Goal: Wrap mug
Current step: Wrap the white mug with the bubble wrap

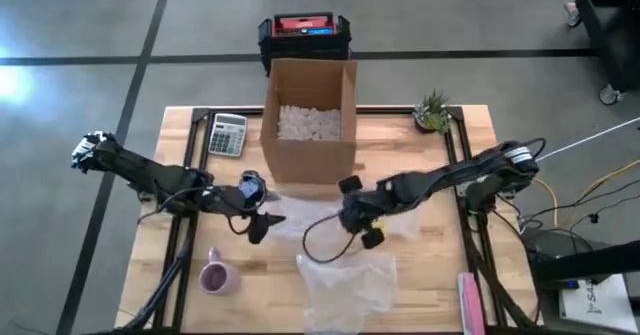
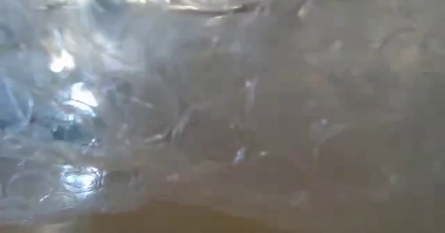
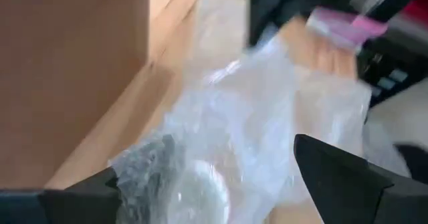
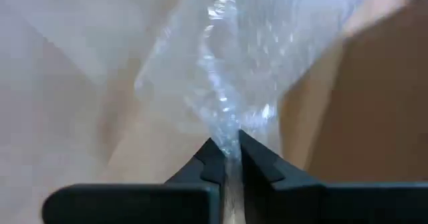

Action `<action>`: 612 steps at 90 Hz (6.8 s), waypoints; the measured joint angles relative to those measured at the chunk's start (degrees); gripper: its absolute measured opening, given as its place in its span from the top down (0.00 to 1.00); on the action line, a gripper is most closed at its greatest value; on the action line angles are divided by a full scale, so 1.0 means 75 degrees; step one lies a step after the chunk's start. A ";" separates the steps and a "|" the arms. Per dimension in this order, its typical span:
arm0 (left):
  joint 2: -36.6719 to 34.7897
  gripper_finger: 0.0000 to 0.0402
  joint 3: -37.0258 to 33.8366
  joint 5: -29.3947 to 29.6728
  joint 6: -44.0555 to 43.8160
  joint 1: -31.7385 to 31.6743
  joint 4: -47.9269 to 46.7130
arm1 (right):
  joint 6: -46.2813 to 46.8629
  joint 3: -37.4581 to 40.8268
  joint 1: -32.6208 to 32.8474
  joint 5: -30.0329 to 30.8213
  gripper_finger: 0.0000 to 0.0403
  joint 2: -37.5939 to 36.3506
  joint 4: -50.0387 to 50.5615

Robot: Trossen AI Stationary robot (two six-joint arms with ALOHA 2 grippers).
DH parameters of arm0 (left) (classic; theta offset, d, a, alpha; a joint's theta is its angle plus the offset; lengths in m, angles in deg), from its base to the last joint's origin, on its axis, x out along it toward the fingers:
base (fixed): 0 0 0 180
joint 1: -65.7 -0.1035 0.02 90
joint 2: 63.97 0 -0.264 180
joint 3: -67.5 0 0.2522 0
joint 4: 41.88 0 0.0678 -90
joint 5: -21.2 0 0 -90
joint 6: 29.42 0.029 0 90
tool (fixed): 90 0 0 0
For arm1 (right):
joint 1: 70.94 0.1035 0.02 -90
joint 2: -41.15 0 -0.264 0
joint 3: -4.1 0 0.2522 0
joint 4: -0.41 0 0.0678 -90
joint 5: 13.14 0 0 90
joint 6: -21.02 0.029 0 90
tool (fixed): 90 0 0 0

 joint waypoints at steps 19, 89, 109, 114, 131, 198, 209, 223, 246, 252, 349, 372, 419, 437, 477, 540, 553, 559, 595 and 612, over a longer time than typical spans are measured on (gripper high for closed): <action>0.0032 0.27 0.0892 0.0713 0.0600 0.0169 -0.1033 | 0.0837 0.0108 -0.1265 -0.0655 1.00 -0.0353 0.0012; 0.0157 0.27 0.2201 -0.0620 0.0288 0.0140 -0.2475 | 0.0815 0.0158 -0.1256 -0.0824 0.99 -0.0211 0.0142; 0.0240 0.27 0.3292 0.0284 -0.0702 0.0149 -0.5514 | 0.0973 0.0231 -0.1209 -0.0824 0.99 -0.0211 0.0323; 0.0222 0.27 0.3297 0.0240 -0.0676 0.0206 -0.5100 | 0.0977 0.0234 -0.1210 -0.0821 0.99 -0.0211 0.0313; 0.0707 0.27 0.2245 0.0125 0.0535 0.0709 -0.1886 | 0.0996 0.0245 -0.1212 -0.0821 0.99 -0.0185 0.0076; 0.5238 0.29 0.2954 0.2399 0.1256 0.0746 -0.1503 | 0.1155 0.0245 -0.1209 -0.0827 0.99 -0.0185 -0.0088; 0.5446 0.41 0.3217 0.2655 0.0989 0.0632 -0.2032 | 0.1143 0.0245 -0.1209 -0.0831 0.99 -0.0185 -0.0090; 0.5451 0.78 0.3274 0.2697 0.1137 0.0575 -0.2077 | 0.1167 0.0234 -0.1192 -0.0839 0.99 -0.0234 -0.0053; 0.4862 0.99 0.3893 0.2369 0.1173 0.0537 -0.2372 | 0.1196 -0.0311 -0.0748 -0.0866 0.99 -0.1146 0.1148; 0.4523 0.99 0.4086 0.1978 0.1030 0.0450 -0.2383 | 0.1306 -0.0239 -0.0550 -0.0862 0.99 -0.1486 0.1144; 0.3040 1.00 0.4001 0.0791 -0.0277 -0.0234 -0.2223 | 0.3197 0.0866 0.0010 0.0367 0.49 -0.3693 0.3001; 0.3043 1.00 0.4001 0.0874 -0.0545 -0.0464 -0.2209 | 0.3215 0.4115 0.0758 0.0448 0.52 -0.3118 -0.1913; 0.3051 1.00 0.4001 0.0825 -0.0786 -0.0658 -0.2186 | 0.5069 0.4909 0.1868 -0.0004 0.71 -0.1425 -0.0135; 0.3097 1.00 0.3856 0.0222 -0.1707 -0.0641 -0.2206 | 0.5372 0.4899 0.2182 -0.0436 0.78 -0.1945 0.0319; 0.3092 0.79 0.2143 -0.0047 -0.2917 -0.0417 -0.0669 | 0.4394 0.4902 0.2230 0.0397 0.85 -0.2353 -0.0948; 0.2070 0.36 0.2596 -0.0943 -0.1813 -0.0728 -0.3808 | 0.3686 0.4931 0.2206 0.1012 0.73 -0.2347 -0.1606; 0.2174 0.41 0.1772 -0.0783 -0.1993 -0.0784 -0.3982 | 0.3963 0.4931 0.2206 0.1059 0.75 -0.2347 -0.1872; 0.2174 0.44 0.1415 -0.0783 -0.2030 -0.0894 -0.3981 | 0.4106 0.4931 0.2206 0.1059 0.76 -0.2344 -0.1894; 0.2149 0.51 0.0022 -0.0990 -0.1590 -0.1065 -0.2036 | 0.4374 0.4931 0.2204 0.1277 0.83 -0.2344 -0.1990; 0.2154 0.57 -0.0592 -0.0905 -0.1675 -0.1183 -0.1600 | 0.4359 0.4931 0.2204 0.1382 0.86 -0.2344 -0.2163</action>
